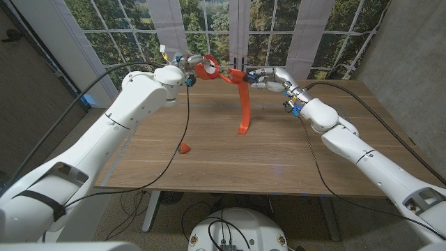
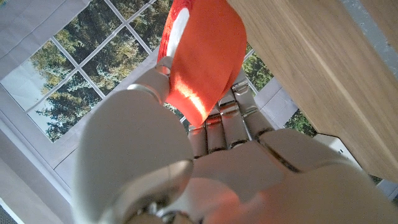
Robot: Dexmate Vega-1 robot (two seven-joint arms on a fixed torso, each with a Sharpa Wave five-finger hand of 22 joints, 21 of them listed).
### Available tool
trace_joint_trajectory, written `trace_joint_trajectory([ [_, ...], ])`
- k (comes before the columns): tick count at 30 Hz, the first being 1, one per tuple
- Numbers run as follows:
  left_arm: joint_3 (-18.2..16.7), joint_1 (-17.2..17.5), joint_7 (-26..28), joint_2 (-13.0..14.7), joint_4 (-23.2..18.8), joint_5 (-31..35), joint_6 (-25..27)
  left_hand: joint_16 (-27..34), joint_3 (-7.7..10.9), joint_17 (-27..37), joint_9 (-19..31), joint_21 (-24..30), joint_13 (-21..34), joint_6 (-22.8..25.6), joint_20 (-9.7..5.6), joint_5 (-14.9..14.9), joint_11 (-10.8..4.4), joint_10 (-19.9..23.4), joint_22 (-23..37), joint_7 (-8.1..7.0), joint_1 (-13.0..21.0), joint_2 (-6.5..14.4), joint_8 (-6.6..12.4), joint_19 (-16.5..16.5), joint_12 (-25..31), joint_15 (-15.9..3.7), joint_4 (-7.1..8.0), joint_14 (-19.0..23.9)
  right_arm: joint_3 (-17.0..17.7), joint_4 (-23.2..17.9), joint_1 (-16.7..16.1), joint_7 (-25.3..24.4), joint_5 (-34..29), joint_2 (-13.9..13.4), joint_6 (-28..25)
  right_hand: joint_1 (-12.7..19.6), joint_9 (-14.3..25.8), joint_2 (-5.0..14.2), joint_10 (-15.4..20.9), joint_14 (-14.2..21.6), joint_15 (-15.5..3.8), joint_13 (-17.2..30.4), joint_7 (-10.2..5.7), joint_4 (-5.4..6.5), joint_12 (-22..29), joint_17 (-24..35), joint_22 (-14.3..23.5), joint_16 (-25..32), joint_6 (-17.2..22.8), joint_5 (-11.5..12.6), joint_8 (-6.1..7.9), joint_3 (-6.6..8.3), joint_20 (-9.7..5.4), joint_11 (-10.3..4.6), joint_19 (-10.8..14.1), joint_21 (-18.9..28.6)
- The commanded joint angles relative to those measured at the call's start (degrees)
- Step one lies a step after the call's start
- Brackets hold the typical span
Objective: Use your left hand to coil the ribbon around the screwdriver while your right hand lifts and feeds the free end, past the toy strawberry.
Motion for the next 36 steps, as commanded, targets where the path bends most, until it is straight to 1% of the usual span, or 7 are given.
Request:
trace_joint_trajectory([
  [1,1.1,-5.1,-3.9,-2.2,2.4,1.8,0.2,0.4,1.22,1.9,0.6,0.3,11.6,10.9,-0.42,0.2,-14.05,14.7,0.1,-6.88,4.5,4.6,-0.06,0.2,-0.1,-15.20,0.84,11.9,-1.9,0.0,1.1,-2.2,-7.3,-0.7,-1.9,-1.0,2.9,0.70,-0.3,-0.5,-6.36,0.2,2.42,0.26,-0.1,0.4,0.1,-0.3,15.4,0.0,0.55,0.65,-1.04,-0.23,-0.3,0.3],
  [9,1.4,-8.0,-6.8,-2.9,2.9,1.8,0.1,0.4,1.20,1.9,0.7,0.3,11.8,11.1,-0.32,0.2,-14.07,14.8,0.1,-6.96,4.5,4.7,-0.10,0.2,-0.1,-15.09,0.88,11.9,-3.8,1.3,2.6,-4.4,-11.6,0.3,-6.0,-1.0,2.8,0.76,-0.3,-0.4,-6.43,0.1,2.38,0.32,-0.2,0.5,0.0,-0.6,15.4,0.0,0.51,0.70,-1.02,-0.20,-0.4,0.4],
  [11,1.2,-8.5,-8.3,-3.2,3.3,1.1,-0.4,0.4,1.18,1.9,0.7,0.3,11.8,11.1,-0.30,0.2,-14.08,14.8,0.1,-6.95,4.5,4.6,-0.11,0.2,-0.2,-15.16,0.88,11.9,-3.9,2.4,2.9,-3.8,-10.5,0.8,-5.7,-1.0,2.7,0.72,-0.3,-0.4,-6.44,0.0,2.36,0.30,-0.2,0.6,0.0,-0.6,15.4,0.0,0.50,0.71,-1.02,-0.27,-0.5,0.4],
  [20,3.6,-11.2,-11.4,-4.0,4.7,2.1,-1.2,0.4,1.18,1.9,0.8,0.3,11.9,11.0,-0.35,0.2,-14.09,14.9,0.1,-6.94,4.4,4.7,-0.27,0.2,-0.2,-15.16,0.90,12.0,-5.8,1.3,3.6,-7.7,-16.8,1.1,-8.5,-0.9,2.8,0.61,-0.2,-0.2,-6.52,0.0,2.47,0.19,-0.3,0.4,0.0,-0.7,15.5,0.0,0.60,0.72,-0.93,-0.10,-0.4,0.6],
  [25,4.3,-12.4,-13.1,-4.0,4.8,2.4,-1.7,0.4,1.19,2.0,0.8,0.3,12.0,11.0,-0.31,0.2,-14.31,14.9,0.1,-6.88,4.4,4.7,-0.26,0.1,-0.2,-15.19,0.89,12.0,-6.2,0.0,3.9,-7.8,-17.0,1.8,-14.0,-0.9,2.7,0.58,0.0,0.0,-6.53,-0.1,2.49,0.13,-0.3,0.3,0.0,-0.7,15.6,0.0,0.61,0.72,-0.83,0.00,-0.4,0.7],
  [29,4.5,-12.6,-13.3,-4.0,3.9,3.2,-2.2,0.3,1.23,2.0,0.9,0.4,12.0,11.0,-0.33,0.3,-14.14,14.9,0.1,-6.84,4.5,4.7,-0.33,0.2,-0.4,-15.18,0.89,12.0,-6.5,-1.6,3.9,-8.6,-17.5,2.4,-20.9,-0.9,2.7,0.57,0.1,0.2,-6.47,-0.1,2.58,0.11,-0.3,0.0,0.0,-0.7,15.7,0.0,0.66,0.69,-0.77,0.21,-0.3,0.8],
  [36,4.6,-12.6,-15.1,-3.9,3.2,3.3,-3.7,0.3,1.16,2.1,0.9,0.4,12.1,11.0,-0.31,0.2,-14.19,14.9,0.1,-6.82,4.4,4.7,-0.39,0.2,-0.4,-15.25,0.91,11.9,-7.6,0.0,6.0,-6.4,-15.1,3.3,-27.4,-0.7,2.5,0.46,0.6,0.5,-6.39,-0.5,3.03,-0.07,-0.4,-0.4,0.0,-0.4,16.0,0.0,0.69,0.64,-0.32,0.52,0.2,1.2],
])
